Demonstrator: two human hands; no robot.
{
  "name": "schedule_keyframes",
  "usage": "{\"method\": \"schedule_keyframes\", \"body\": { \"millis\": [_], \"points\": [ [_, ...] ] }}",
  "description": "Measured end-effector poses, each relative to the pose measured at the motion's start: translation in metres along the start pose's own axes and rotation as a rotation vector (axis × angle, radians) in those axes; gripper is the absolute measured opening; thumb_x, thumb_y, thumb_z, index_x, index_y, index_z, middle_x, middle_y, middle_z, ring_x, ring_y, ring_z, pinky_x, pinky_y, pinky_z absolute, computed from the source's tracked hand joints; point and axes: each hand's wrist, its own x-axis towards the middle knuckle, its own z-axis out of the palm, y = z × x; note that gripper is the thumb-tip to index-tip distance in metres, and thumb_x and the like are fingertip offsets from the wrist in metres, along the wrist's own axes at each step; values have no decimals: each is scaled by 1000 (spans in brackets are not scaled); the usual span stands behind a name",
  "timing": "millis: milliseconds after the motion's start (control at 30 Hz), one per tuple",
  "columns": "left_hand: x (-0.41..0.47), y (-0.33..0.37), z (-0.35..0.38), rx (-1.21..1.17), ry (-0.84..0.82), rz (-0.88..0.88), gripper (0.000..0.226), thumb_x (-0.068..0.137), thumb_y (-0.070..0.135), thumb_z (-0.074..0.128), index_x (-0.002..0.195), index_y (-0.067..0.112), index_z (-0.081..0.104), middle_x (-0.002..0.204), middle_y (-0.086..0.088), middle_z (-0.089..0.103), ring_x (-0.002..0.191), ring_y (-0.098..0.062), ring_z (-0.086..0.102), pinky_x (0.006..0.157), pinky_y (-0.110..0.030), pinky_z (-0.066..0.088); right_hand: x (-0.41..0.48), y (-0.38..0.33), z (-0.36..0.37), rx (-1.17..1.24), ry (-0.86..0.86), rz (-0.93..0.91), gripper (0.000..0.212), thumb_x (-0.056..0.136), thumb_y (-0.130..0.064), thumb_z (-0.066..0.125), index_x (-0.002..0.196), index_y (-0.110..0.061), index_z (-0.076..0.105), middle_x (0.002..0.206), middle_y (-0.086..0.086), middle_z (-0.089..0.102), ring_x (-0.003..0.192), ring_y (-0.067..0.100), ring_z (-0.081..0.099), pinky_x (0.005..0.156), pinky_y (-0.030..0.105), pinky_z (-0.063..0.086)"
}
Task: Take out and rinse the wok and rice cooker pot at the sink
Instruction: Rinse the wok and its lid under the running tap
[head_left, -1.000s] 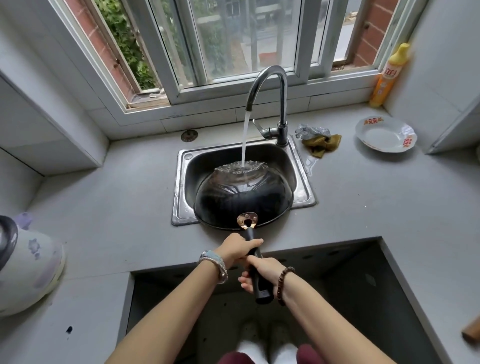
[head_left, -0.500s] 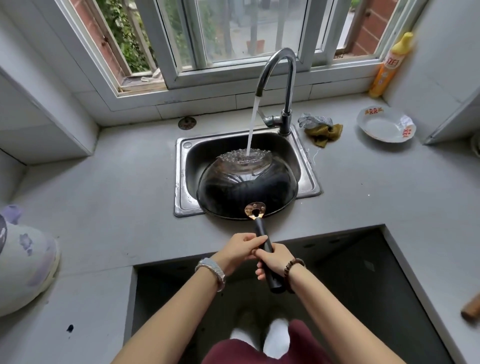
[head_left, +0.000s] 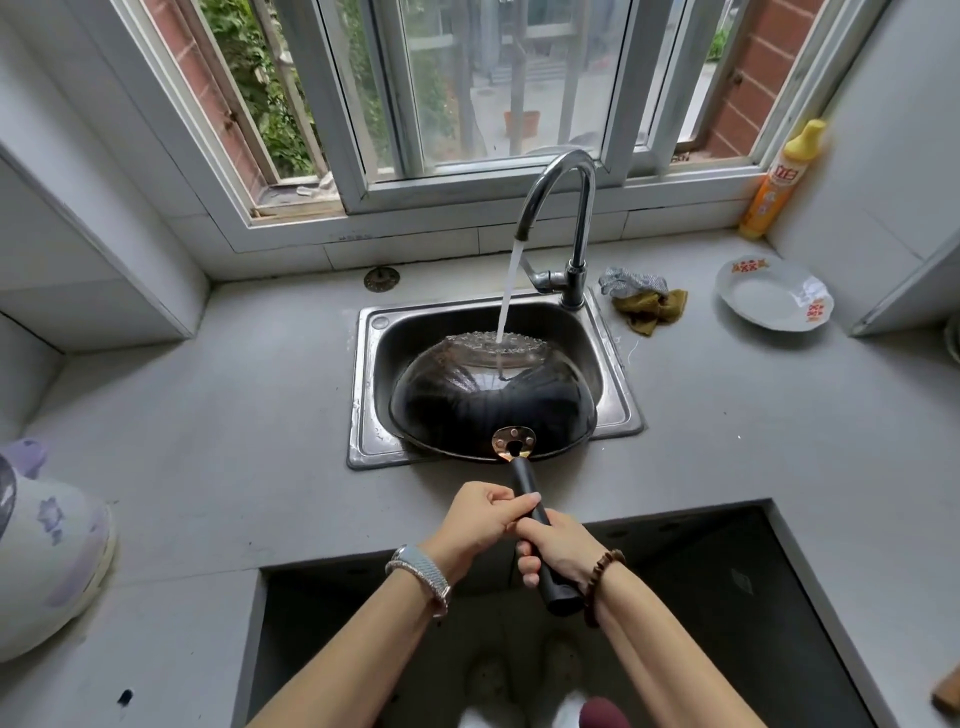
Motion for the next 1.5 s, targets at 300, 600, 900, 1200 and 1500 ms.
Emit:
{"method": "schedule_keyframes", "body": {
  "millis": [300, 600, 900, 1200, 1500],
  "points": [
    [8, 29, 12, 74, 146, 52, 49, 82, 35, 72, 50, 21, 37, 53, 5, 28, 55, -9, 28, 54, -23, 25, -5, -34, -13, 159, -88, 54, 16, 96, -1, 38, 85, -7, 48, 51, 1, 39, 31, 6, 34, 31, 16, 32],
    [26, 72, 15, 319, 184, 150, 51, 78, 52, 68, 54, 9, 55, 51, 1, 35, 54, -11, 32, 54, -26, 27, -8, -69, -39, 338, -193, 142, 24, 98, -8, 40, 75, -10, 46, 50, -4, 35, 30, 2, 30, 28, 13, 27],
    [51, 101, 23, 411, 219, 131, 53, 77, 53, 68, 53, 7, 60, 45, 5, 40, 46, -8, 35, 54, -26, 32, -4, -99, -62, 516, -234, 246, 28, 96, -12, 49, 68, -8, 48, 50, -1, 38, 30, 5, 35, 27, 14, 30],
    [71, 116, 30, 465, 237, 81, 52, 71, 56, 65, 43, 17, 46, 44, 3, 39, 48, -13, 36, 55, -29, 34, 1, -118, -78, 580, -244, 275, 24, 93, -11, 51, 70, -6, 52, 54, -2, 36, 32, 4, 34, 27, 13, 30],
    [81, 132, 43, 530, 260, 93, 44, 78, 46, 64, 47, 16, 56, 41, 3, 48, 48, -9, 46, 54, -26, 40, 4, -130, -98, 646, -329, 293, 10, 80, -9, 60, 84, -5, 52, 54, -1, 38, 32, 5, 37, 28, 15, 33]
  ]
}}
